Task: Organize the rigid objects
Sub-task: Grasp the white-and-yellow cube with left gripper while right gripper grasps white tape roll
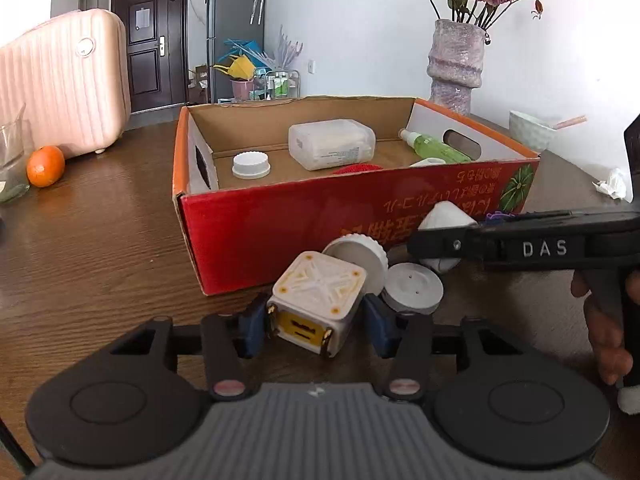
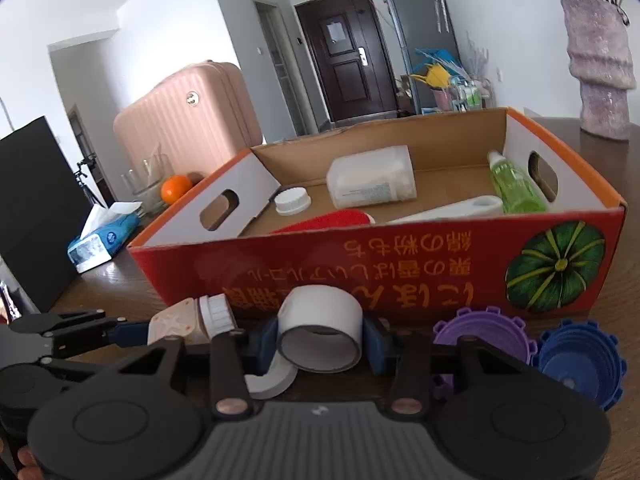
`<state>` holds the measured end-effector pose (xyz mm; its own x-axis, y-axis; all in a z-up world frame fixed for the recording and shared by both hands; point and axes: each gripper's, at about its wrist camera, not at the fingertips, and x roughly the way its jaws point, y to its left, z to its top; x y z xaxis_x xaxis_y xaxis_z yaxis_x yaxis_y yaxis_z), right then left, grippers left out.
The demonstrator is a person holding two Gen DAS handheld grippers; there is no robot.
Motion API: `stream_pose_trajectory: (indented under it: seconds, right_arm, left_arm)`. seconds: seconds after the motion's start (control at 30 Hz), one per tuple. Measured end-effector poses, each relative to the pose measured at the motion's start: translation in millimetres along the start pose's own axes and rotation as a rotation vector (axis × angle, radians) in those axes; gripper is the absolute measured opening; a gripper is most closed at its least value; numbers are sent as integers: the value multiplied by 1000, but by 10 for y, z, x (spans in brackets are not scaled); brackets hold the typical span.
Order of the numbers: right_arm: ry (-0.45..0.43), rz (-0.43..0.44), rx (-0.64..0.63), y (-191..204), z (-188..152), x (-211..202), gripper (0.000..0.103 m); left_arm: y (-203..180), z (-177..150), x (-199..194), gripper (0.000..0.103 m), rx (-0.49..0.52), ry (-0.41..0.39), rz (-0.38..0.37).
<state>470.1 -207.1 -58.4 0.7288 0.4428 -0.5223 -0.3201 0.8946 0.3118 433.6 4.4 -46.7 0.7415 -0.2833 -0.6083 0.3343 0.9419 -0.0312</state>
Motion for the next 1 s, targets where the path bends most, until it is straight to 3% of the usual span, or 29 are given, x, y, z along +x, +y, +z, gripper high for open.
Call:
stream_pose_trajectory:
  seconds: [0.23, 0.33, 0.63, 0.77, 0.9, 1.0]
  right_arm:
    - [-41, 28, 31, -47, -28, -72, 43]
    - [-83, 47, 54, -74, -38, -149, 43]
    - [-114, 17, 31, 119, -584, -959, 43]
    - [-76, 3, -62, 252, -872, -1364, 43]
    - [-64, -75, -226, 384, -1067, -1607, 43]
    - [-26, -68, -269, 414, -1152, -1642, 43]
  left_arm:
    - [-104, -17, -92, 42, 18, -24, 0]
    - [-179, -53, -232, 39, -11, -47, 41]
    - [-626, -661, -1028, 39, -118, -74, 182]
    - [-836, -896, -1250, 40, -45, -69, 238]
    - [-909, -989, -1311, 42, -56, -62, 243]
    - [-930, -964, -1242, 49, -67, -64, 249]
